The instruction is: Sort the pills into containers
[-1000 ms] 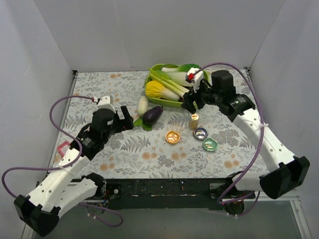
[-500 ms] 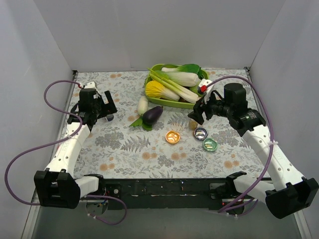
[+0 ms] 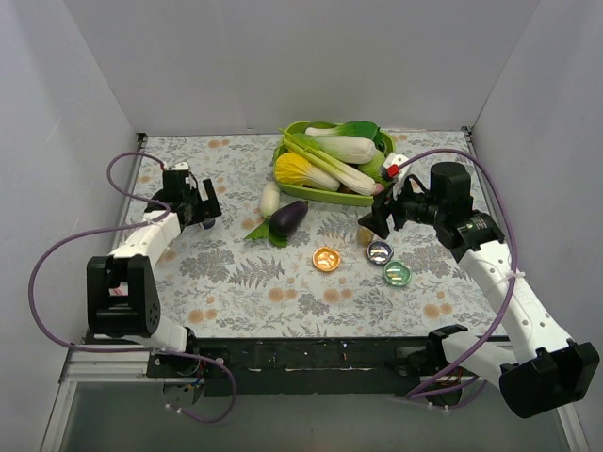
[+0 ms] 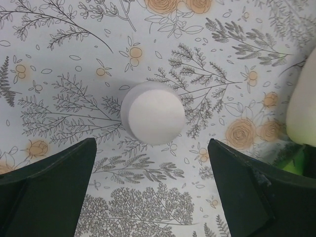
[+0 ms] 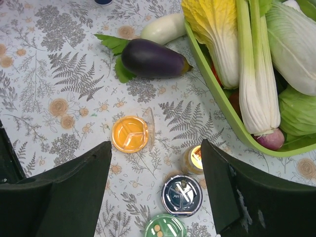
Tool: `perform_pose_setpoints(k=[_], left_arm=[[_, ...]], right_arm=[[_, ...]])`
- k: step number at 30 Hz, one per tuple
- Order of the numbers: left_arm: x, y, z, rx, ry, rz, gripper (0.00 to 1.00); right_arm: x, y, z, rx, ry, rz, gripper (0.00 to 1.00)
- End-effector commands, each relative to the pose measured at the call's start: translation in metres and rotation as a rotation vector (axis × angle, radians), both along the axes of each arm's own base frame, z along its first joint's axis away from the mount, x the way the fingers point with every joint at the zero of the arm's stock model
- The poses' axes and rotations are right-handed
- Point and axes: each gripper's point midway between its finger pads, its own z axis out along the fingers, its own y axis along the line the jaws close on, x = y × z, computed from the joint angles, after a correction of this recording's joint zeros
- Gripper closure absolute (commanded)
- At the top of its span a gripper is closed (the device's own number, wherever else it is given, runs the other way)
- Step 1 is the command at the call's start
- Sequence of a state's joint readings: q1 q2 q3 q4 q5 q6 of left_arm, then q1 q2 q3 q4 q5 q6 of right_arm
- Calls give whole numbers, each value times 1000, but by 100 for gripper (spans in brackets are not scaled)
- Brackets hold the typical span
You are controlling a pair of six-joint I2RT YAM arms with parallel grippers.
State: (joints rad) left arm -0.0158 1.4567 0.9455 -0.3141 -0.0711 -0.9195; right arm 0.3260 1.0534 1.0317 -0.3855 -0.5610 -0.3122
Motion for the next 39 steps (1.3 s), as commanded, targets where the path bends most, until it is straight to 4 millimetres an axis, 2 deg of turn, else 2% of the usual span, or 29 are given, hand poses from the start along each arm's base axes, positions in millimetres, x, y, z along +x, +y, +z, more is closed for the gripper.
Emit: perform_pose_setpoints(k=[1, 4, 8, 11, 15, 18, 21, 22, 24, 26, 27, 28, 29, 30, 31, 32, 33, 34, 35, 36, 38, 39], left_arm=[[29, 6, 3, 40, -37, -9, 3], [35, 4, -11, 33, -1, -19, 8], [40, 4, -14, 26, 5, -20, 21], [41, 5, -14, 36, 9, -19, 23], [42, 7, -16, 51, 24, -26, 32], [42, 6, -20, 57, 35, -45, 34], [42, 2, -21, 45, 43, -68, 54], [40, 0, -21, 39, 52, -76, 64], [37, -5, -18, 20, 54, -100, 71], [25, -8, -16, 5, 79, -103, 80], [20, -25, -13, -45, 79, -160, 81], [9, -33, 0, -60, 70, -188, 82], [-2, -43, 0, -72, 88, -227, 83], [-16, -67, 3, -80, 92, -307, 83], [-33, -88, 14, -102, 80, -387, 83], [-55, -103, 4, -93, 106, -471, 83], [-77, -138, 4, -99, 110, -603, 83], [-98, -161, 13, -141, 88, -713, 83], [-117, -177, 8, -154, 105, -793, 84], [-150, -203, -2, -154, 133, -919, 84], [-171, -222, 1, -124, 125, -1013, 83], [-186, -240, 6, -123, 117, -1084, 84]], right_arm=[[-2, 6, 10, 47, -28, 41, 20], [-2, 7, 7, 48, -20, 48, 20], [-5, 9, 4, 51, -15, 67, 19], [-7, 10, 4, 55, -17, 80, 20], [-8, 11, 3, 57, -14, 93, 20], [-9, 11, 3, 56, -14, 100, 20], [-11, 11, 2, 53, -14, 107, 19], [-12, 11, 1, 52, -13, 110, 19], [-13, 12, 0, 47, -17, 122, 19], [-16, 12, -2, 40, -25, 144, 19], [-19, 14, -3, 33, -46, 182, 20], [-25, 15, -8, 22, -45, 218, 19], [-36, 19, -9, 32, -49, 287, 20], [-40, 19, -13, 5, -108, 351, 20], [-53, 19, -19, -2, -104, 409, 20], [-66, 22, -25, 16, -106, 480, 20], [-71, 22, -29, 5, -137, 522, 20], [-77, 22, -35, -9, -155, 562, 20], [-83, 23, -39, -10, -162, 597, 20], [-86, 23, -44, -18, -160, 611, 20], [-90, 23, -52, -42, -172, 637, 20], [-94, 23, -58, -47, -164, 647, 20]])
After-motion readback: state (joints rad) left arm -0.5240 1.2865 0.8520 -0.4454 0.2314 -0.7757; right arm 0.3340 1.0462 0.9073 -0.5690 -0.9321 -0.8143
